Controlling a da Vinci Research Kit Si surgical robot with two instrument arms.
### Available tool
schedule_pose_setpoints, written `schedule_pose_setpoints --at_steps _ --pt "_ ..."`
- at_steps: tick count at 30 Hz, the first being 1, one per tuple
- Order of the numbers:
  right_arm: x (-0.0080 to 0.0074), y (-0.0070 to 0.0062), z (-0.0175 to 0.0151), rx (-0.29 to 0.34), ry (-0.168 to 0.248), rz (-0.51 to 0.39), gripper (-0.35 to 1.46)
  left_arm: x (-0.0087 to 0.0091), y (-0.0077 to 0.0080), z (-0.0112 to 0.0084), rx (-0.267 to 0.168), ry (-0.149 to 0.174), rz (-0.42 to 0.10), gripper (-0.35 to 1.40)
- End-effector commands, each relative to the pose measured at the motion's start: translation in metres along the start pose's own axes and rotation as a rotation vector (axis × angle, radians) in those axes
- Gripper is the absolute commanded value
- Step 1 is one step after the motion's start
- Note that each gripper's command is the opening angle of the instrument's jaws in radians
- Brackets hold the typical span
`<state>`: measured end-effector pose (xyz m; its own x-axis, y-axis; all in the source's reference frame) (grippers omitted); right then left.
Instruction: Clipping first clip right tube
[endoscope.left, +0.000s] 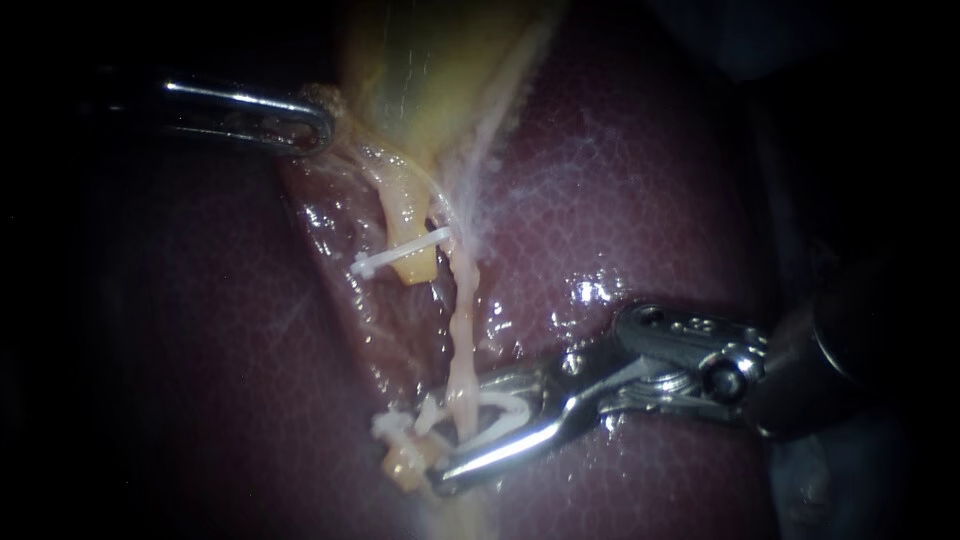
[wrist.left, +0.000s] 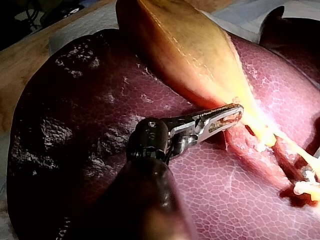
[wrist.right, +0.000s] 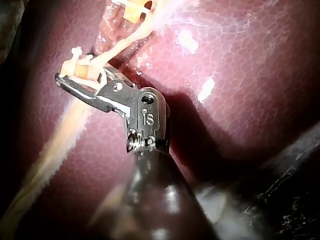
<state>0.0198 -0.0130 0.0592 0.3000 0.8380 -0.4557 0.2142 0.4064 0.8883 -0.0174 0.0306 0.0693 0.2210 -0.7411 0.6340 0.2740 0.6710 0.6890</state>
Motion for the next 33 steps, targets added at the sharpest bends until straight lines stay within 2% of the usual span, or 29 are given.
schedule_pose_setpoints --at_steps 1,15,17,18,20,33 --pt "0.0 0.0 0.0 0.0 0.0 0.0 0.37 0.0 0.0 0.0 0.0 0.0 0.0 -0.35" --pt "-0.0004 0.0 0.0001 0.006 -0.005 -0.003 0.21 0.0 0.0 0.0 0.0 0.0 0.0 -0.35" --pt "-0.0004 -0.0001 0.0001 0.014 -0.01 -0.002 0.1 0.0 0.0 0.0 0.0 0.0 0.0 -0.35" --pt "-0.0004 -0.0001 0.0 0.017 -0.011 -0.002 -0.01 0.0 0.0 0.0 0.0 0.0 0.0 -0.35" --pt "-0.0005 -0.0001 -0.0001 0.031 -0.02 -0.003 -0.35 0.0 0.0 0.0 0.0 0.0 0.0 -0.35" --pt "-0.0005 0.0001 0.0001 0.032 -0.017 -0.003 -0.35 0.0 0.0001 0.0 -0.001 0.0 0.0 -0.35"
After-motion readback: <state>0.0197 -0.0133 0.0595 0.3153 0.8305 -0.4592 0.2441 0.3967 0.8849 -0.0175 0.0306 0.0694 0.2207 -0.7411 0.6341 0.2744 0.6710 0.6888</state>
